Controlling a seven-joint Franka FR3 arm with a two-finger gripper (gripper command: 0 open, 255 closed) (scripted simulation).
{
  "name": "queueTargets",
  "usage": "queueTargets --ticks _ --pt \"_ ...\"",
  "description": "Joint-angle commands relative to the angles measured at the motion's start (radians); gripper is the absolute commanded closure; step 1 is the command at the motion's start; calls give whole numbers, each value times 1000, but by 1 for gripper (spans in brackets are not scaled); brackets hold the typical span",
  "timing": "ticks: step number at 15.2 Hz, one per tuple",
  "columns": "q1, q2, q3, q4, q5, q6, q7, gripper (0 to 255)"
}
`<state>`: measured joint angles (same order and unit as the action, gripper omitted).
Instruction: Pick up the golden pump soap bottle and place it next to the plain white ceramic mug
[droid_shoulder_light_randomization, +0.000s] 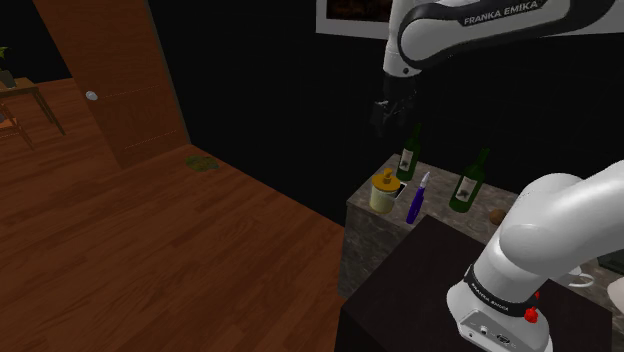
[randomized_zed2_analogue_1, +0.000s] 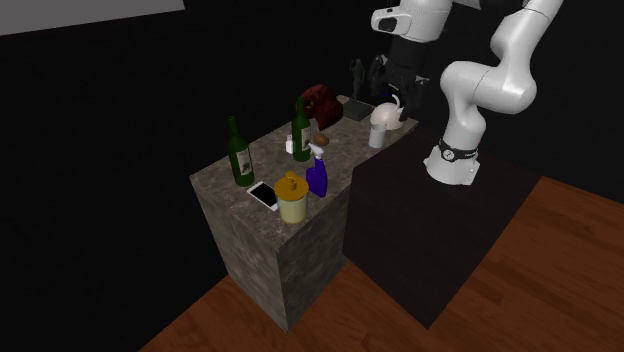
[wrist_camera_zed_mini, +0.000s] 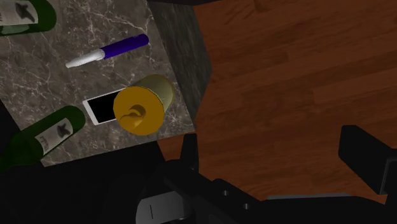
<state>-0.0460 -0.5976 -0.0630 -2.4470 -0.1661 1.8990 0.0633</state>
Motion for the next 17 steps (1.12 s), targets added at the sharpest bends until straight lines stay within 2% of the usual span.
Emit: queueTargets --ticks 1,9,17 --pt "-14 45 -23 -25 -18 68 -13 0" --pt "-67 271 -112 -34 -73 298 -68 0" --pt "-113 551 -188 38 -79 501 -135 0"
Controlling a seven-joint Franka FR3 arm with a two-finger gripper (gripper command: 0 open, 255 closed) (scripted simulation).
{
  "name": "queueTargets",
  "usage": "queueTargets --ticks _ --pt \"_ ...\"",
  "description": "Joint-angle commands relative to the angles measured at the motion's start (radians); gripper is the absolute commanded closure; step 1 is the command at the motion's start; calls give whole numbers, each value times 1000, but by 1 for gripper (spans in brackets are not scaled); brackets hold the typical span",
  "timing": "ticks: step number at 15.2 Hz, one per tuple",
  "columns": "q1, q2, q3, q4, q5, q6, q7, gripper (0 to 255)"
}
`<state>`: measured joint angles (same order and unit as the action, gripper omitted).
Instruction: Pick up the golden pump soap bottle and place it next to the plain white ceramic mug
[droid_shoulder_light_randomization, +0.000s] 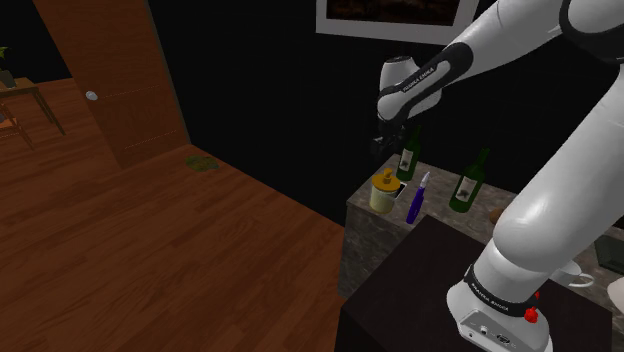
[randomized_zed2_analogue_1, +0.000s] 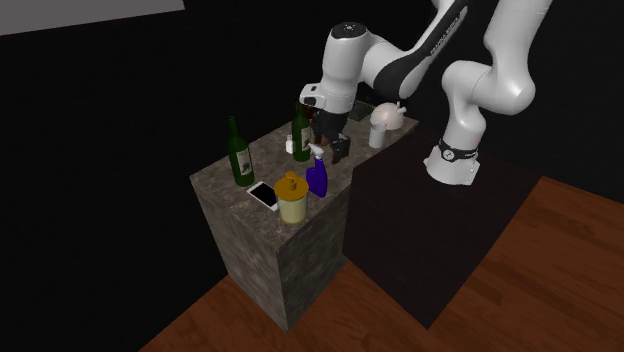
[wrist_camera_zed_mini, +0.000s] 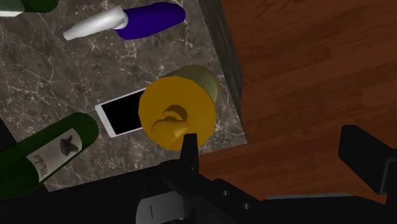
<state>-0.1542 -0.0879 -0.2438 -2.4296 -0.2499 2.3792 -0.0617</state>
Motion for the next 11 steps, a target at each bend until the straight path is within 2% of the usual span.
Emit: queueTargets --ticks 1,11 --pt "-10 78 -15 35 9 43 -20 0" --pt "-102 456 -39 241 96 206 -138 0"
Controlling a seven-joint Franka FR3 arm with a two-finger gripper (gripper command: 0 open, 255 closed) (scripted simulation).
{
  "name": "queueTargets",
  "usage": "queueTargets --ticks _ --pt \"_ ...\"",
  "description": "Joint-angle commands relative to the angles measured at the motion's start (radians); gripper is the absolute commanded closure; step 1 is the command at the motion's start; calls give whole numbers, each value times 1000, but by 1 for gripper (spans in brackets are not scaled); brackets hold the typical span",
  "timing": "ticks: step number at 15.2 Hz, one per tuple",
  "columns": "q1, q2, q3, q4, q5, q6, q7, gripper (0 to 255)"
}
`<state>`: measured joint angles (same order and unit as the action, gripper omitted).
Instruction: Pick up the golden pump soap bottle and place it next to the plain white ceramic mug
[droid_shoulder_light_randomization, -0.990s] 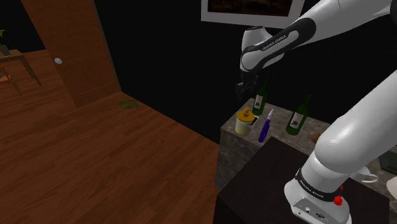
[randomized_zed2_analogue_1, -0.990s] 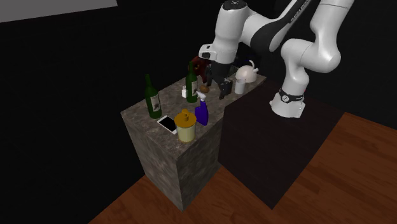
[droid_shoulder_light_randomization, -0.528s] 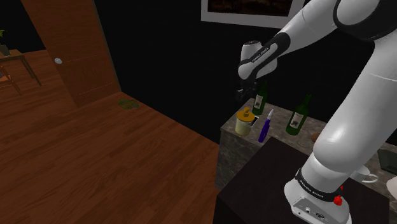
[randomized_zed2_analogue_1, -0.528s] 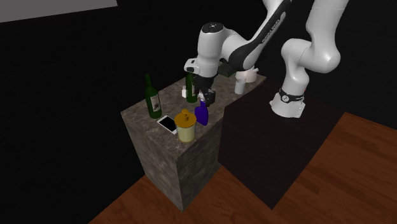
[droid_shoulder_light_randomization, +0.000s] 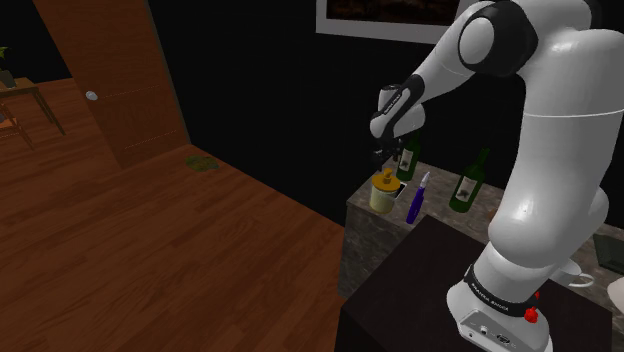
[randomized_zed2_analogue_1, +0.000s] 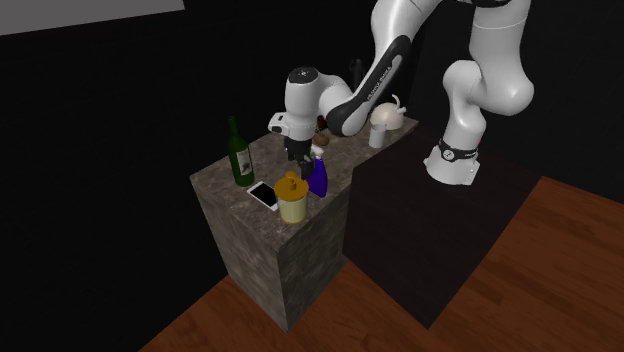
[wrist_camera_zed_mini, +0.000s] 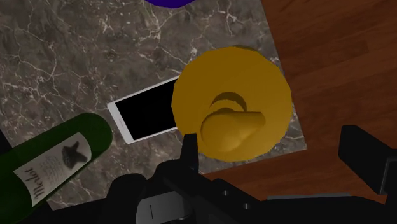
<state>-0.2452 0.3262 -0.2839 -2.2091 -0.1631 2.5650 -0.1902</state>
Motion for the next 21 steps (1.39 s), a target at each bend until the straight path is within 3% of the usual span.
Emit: queueTargets --ticks 1,10,18,19,21 --pt "-23 80 4 48 19 29 -20 0" --pt "-62 210 21 96 43 112 -41 0" --pt "-62 210 21 95 43 112 -40 0" --pt "-62 210 21 95 43 112 -40 255" --pt "-62 210 21 95 43 112 -40 255"
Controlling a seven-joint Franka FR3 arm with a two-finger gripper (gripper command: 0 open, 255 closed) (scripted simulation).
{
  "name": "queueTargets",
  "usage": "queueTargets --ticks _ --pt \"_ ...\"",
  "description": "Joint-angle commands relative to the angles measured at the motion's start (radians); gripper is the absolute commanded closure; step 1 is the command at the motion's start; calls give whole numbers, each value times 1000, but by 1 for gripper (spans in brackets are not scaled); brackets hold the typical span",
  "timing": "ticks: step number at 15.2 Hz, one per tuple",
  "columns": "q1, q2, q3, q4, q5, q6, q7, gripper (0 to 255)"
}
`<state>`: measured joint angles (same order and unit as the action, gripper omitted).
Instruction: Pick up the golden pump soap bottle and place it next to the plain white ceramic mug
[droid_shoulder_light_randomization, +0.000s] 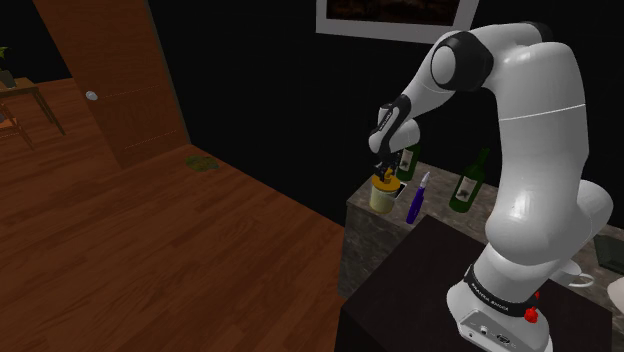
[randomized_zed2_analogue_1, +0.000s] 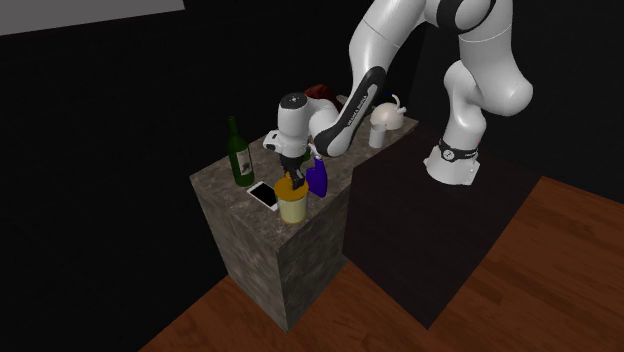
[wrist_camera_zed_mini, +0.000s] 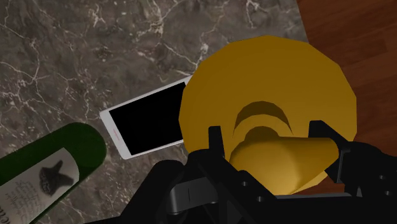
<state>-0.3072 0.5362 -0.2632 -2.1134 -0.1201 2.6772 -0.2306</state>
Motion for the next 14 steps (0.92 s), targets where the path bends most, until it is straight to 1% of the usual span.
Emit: queueTargets --ticks 1,7,14 --pt "0 0 0 0 0 0 0 255" --pt "0 0 0 0 0 0 0 255" --pt "11 -83 -13 -13 -12 -70 -4 255"
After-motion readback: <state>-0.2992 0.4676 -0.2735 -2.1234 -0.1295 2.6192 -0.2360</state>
